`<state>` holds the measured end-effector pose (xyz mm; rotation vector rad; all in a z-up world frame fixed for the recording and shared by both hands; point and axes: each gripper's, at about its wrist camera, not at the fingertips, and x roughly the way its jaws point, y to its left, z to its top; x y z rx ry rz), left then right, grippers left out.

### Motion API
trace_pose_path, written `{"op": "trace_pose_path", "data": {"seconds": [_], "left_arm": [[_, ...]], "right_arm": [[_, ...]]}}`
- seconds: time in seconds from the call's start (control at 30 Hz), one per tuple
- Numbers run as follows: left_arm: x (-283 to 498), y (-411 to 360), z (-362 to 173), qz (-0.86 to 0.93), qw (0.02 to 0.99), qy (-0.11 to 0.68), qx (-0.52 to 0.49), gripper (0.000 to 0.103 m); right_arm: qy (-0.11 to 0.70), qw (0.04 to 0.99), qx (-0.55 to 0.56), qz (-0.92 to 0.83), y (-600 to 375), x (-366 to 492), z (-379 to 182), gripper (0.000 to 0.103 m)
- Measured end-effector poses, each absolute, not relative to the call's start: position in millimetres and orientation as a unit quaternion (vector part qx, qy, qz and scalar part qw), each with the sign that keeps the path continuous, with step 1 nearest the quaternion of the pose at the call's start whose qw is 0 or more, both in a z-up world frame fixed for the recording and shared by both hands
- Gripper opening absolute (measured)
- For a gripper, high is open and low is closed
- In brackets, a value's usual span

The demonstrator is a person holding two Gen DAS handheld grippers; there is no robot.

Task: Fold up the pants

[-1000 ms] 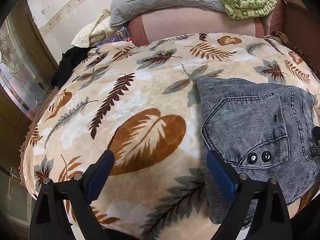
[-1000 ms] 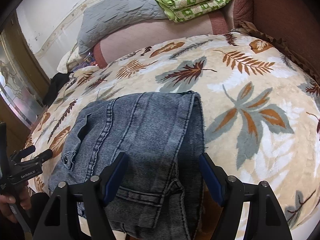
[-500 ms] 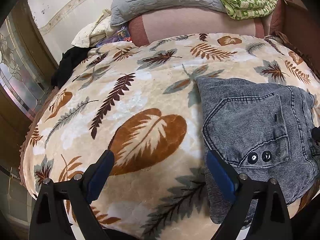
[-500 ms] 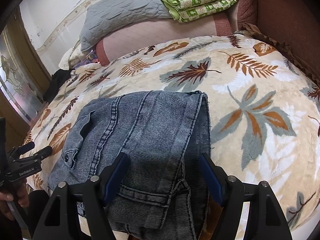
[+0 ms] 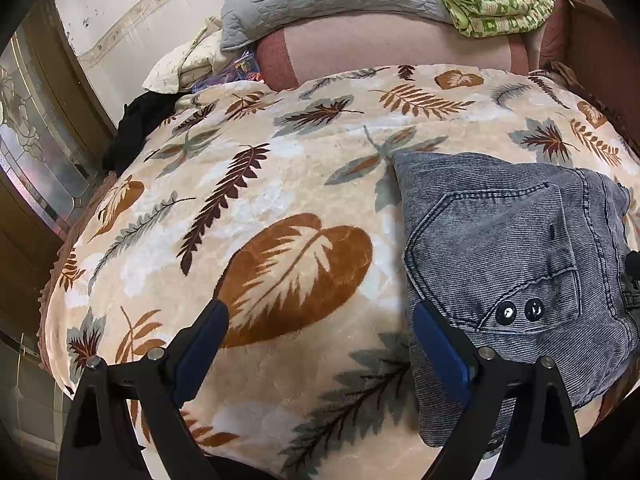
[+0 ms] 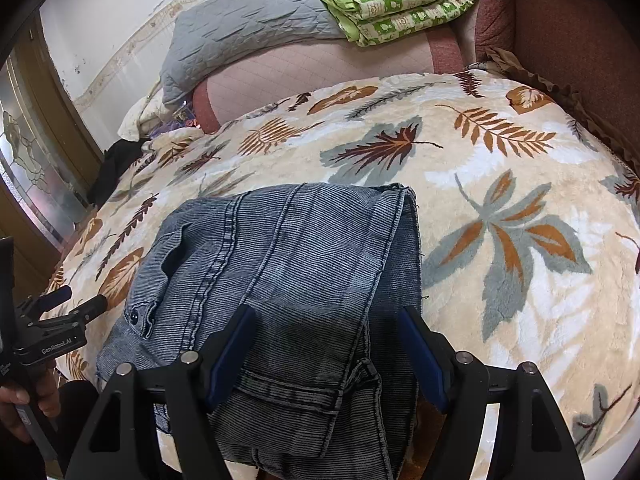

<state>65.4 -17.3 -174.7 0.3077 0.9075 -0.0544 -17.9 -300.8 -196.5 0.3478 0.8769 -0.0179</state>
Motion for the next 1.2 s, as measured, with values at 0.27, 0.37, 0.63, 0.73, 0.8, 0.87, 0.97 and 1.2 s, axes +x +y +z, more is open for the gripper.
{"op": "trace_pose_path", "data": {"seconds": [0.27, 0.37, 0.63, 0.73, 0.8, 0.87, 0.97, 1.2], "left_arm": [[65.4, -17.5, -176.7, -0.027, 0.886, 0.438, 0.148, 0.093], [65.5, -17.6, -176.9, -0.027, 0.886, 0.438, 0.148, 0.093], [66.1, -17.7, -177.8, -0.028, 0.885, 0.440, 0.148, 0.093], [65.9, -18.9, -178.3, -0.027, 0.885, 0.440, 0.150, 0.093], [66.2, -19.3, -178.7, -0.027, 0.885, 0.441, 0.149, 0.093], [66.2, -19.2, -178.7, -0.026, 0.885, 0.440, 0.150, 0.093], [66.0, -19.5, -178.9, -0.027, 0.885, 0.441, 0.149, 0.093], [65.7, -19.6, -179.1, -0.027, 0.885, 0.440, 0.150, 0.093]], "right_arm": [[0.422, 0.891, 0.168, -0.008, -301.1, -17.7, -196.8, 0.076], [0.422, 0.891, 0.166, -0.009, -300.8, -18.1, -196.9, 0.076], [0.421, 0.891, 0.169, -0.012, -304.2, -19.4, -197.0, 0.076], [0.420, 0.892, 0.168, -0.011, -303.4, -19.3, -196.5, 0.076], [0.421, 0.892, 0.167, -0.010, -302.9, -19.2, -196.7, 0.076], [0.421, 0.892, 0.166, -0.010, -302.4, -19.5, -196.6, 0.076], [0.420, 0.892, 0.168, -0.010, -303.0, -19.9, -196.5, 0.076], [0.421, 0.892, 0.166, -0.010, -302.4, -19.5, -196.3, 0.076]]}}
